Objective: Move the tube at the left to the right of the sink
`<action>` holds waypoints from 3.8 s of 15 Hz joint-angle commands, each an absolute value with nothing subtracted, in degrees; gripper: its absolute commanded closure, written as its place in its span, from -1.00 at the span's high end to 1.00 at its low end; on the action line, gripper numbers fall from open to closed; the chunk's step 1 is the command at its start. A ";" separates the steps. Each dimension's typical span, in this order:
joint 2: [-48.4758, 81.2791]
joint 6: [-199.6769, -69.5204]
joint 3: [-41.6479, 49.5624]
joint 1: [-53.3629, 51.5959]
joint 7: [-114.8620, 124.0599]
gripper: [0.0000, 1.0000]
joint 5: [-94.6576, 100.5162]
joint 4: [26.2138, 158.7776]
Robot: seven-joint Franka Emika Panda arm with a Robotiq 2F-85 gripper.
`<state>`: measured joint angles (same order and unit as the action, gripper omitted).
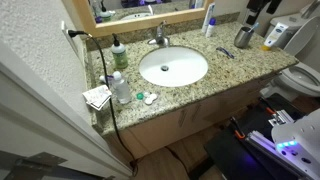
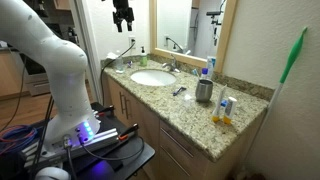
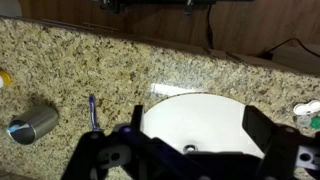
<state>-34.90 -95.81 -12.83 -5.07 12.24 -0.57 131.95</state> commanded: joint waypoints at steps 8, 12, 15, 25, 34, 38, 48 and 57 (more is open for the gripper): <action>-26.82 -105.58 -14.38 -8.63 10.00 1.00 -2.98 129.06; -16.40 -117.53 -17.53 -12.29 9.76 1.00 -3.96 123.65; -19.83 -116.22 -17.07 -12.54 11.63 1.00 -2.72 126.90; -1.15 -128.48 -17.64 -15.55 0.31 1.00 -2.72 120.46; 8.77 -130.26 -16.90 -17.56 3.17 1.00 1.09 113.08; 15.92 -135.45 -16.68 -19.05 7.71 1.00 7.06 109.22; 26.71 -145.44 -13.50 -24.20 11.51 1.00 10.40 102.66; 30.25 -152.04 -11.09 -26.19 11.14 1.00 11.88 101.16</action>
